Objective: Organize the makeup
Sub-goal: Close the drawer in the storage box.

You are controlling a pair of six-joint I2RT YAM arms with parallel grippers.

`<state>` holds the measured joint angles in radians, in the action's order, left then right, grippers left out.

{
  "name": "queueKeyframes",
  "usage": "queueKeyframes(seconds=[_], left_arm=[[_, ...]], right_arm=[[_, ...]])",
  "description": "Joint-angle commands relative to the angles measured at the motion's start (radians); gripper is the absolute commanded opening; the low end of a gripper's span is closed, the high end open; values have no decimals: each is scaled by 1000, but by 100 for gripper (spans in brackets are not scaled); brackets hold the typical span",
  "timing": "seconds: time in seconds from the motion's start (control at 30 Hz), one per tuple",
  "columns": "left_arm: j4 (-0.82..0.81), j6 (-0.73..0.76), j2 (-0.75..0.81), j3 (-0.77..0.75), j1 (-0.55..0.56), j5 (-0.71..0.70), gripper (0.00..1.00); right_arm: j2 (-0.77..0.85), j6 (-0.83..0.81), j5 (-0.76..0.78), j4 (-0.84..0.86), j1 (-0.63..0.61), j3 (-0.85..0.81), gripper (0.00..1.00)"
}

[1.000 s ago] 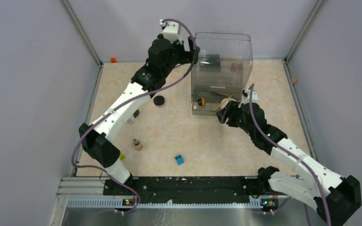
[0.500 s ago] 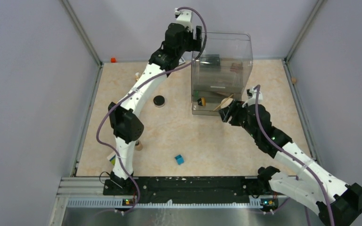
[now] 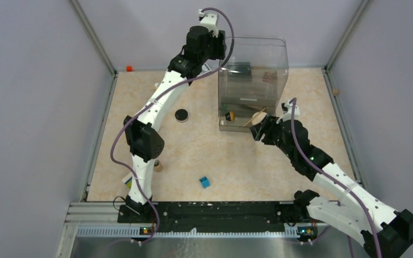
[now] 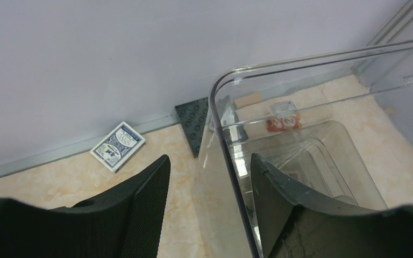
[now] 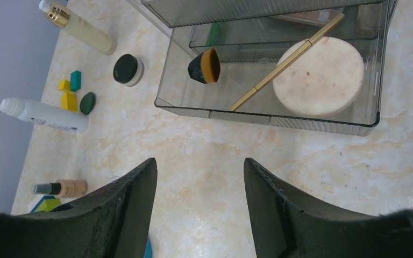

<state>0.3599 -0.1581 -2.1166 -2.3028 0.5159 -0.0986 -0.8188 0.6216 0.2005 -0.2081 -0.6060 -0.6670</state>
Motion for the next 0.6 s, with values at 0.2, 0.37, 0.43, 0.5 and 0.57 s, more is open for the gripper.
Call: queueKeyframes(seconds=[0.2, 0.37, 0.43, 0.5, 0.57], left_arm=[[1, -8, -21, -39, 1, 52, 52], [2, -11, -18, -36, 1, 62, 35], [2, -13, -14, -30, 2, 63, 29], [1, -17, -14, -21, 1, 66, 25], [0, -19, -14, -12, 4, 64, 21]], right_arm=[[26, 4, 3, 6, 6, 16, 59], [26, 1, 2, 16, 6, 33, 59], [29, 7, 9, 36, 6, 50, 58], [32, 17, 18, 65, 6, 74, 58], [30, 30, 23, 108, 5, 102, 58]])
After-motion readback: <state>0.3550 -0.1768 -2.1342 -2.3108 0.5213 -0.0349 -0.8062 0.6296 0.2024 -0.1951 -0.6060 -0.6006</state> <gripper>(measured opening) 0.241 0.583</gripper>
